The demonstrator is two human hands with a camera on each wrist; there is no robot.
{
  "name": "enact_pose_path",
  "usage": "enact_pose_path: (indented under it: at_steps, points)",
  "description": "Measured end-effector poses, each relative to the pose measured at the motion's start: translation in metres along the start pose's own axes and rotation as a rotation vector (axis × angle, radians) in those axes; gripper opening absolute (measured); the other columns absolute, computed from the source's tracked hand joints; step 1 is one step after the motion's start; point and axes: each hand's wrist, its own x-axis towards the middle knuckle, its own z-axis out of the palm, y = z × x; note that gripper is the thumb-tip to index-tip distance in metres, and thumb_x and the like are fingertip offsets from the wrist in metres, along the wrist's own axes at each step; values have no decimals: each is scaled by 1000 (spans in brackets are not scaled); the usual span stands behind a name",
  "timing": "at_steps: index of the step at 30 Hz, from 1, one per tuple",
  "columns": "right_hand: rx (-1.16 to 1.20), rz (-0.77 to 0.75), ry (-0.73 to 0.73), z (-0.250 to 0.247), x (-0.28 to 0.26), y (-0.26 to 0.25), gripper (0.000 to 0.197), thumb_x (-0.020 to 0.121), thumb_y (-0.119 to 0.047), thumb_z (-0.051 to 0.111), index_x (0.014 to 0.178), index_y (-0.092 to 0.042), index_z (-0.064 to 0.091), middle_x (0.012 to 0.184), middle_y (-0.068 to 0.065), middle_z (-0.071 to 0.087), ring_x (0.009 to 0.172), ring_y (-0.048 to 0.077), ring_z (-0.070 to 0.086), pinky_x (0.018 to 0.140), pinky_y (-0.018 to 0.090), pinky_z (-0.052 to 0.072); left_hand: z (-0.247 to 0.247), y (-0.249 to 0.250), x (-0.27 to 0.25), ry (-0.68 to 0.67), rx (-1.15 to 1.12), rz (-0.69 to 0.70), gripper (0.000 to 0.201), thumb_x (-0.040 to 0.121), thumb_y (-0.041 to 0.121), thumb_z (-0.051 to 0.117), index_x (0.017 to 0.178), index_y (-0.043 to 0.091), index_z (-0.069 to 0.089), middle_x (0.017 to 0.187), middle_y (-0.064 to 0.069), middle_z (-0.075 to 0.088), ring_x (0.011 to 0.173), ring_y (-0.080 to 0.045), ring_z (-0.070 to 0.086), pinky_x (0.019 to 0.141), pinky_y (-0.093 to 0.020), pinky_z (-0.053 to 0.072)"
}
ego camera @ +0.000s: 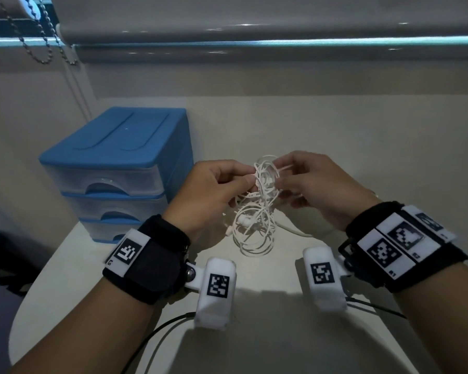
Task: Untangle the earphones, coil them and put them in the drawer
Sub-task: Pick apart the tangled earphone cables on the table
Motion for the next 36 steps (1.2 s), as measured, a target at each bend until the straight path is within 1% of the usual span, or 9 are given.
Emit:
enact_pose_path:
  at_steps: [3, 7, 12, 16, 21, 24, 30, 34, 36]
  points:
    - [-46, -178, 154, -2, -1, 0, 27, 78, -6, 73, 96, -25, 67, 99, -6, 66, 77, 10, 61, 62, 25, 45, -1, -2, 2, 1, 88, 15, 13, 93, 6, 69, 104, 4, 77, 86, -11, 78, 72, -9, 68, 66, -25, 50]
    - [4, -312, -38, 1, -10, -1, 18, 79, -14, 83, 79, -7, 66, 65, -2, 60, 58, 4, 54, 58, 18, 43, -1, -2, 4, 11, 82, 3, 11, 94, 5, 68, 102, 4, 75, 74, -8, 74, 61, -8, 63, 57, -19, 47]
    - [48, -240, -79, 11, -13, 9, 13, 84, 0, 78, 84, 3, 65, 64, 10, 54, 51, 12, 50, 49, 19, 42, -2, -2, 6, -17, 60, -36, 17, 94, 2, 65, 108, 6, 73, 81, -10, 74, 63, -10, 64, 53, -19, 48]
    - [284, -194, 17, 1, -7, 16, 9, 87, -3, 74, 82, -2, 67, 71, 19, 62, 50, 15, 52, 50, 21, 46, -3, -3, 5, -78, 143, 8, 36, 85, -13, 70, 112, 9, 71, 110, -10, 74, 85, -14, 73, 72, -24, 59]
    - [410, -176, 91, -5, -4, 23, 5, 86, 4, 71, 87, -1, 71, 66, 10, 57, 52, 13, 44, 54, 21, 42, -3, -6, 4, -13, 216, -15, 32, 83, -8, 75, 103, 17, 74, 102, -9, 77, 90, -24, 75, 83, -34, 59]
    - [391, -159, 110, -8, -2, 25, 10, 86, 4, 70, 93, -1, 75, 66, 10, 55, 52, 13, 42, 54, 21, 41, -3, -6, 5, 51, 228, 12, 19, 84, -10, 72, 90, 8, 78, 109, 2, 74, 79, -13, 72, 73, -21, 56]
    - [335, -57, -47, -5, -7, 25, 15, 88, 5, 66, 93, -3, 78, 67, 11, 51, 56, 16, 38, 60, 29, 33, -1, -2, 4, -19, 186, 47, 19, 92, 0, 61, 78, 0, 75, 66, -12, 67, 52, -15, 52, 46, -22, 41]
    - [344, -35, -146, -2, -11, 23, 16, 91, 8, 62, 105, 10, 70, 79, 20, 49, 61, 22, 36, 51, 23, 34, -1, 0, 3, -51, 105, 74, 18, 85, 14, 62, 78, 1, 73, 72, -16, 70, 58, -26, 57, 53, -29, 43]
    - [378, -32, -150, -1, -11, 23, 12, 92, 7, 61, 101, 11, 68, 76, 19, 50, 66, 25, 36, 55, 28, 35, -3, 1, 3, -34, 156, 81, 19, 89, 14, 63, 81, -2, 71, 64, -5, 67, 58, -18, 58, 56, -25, 44]
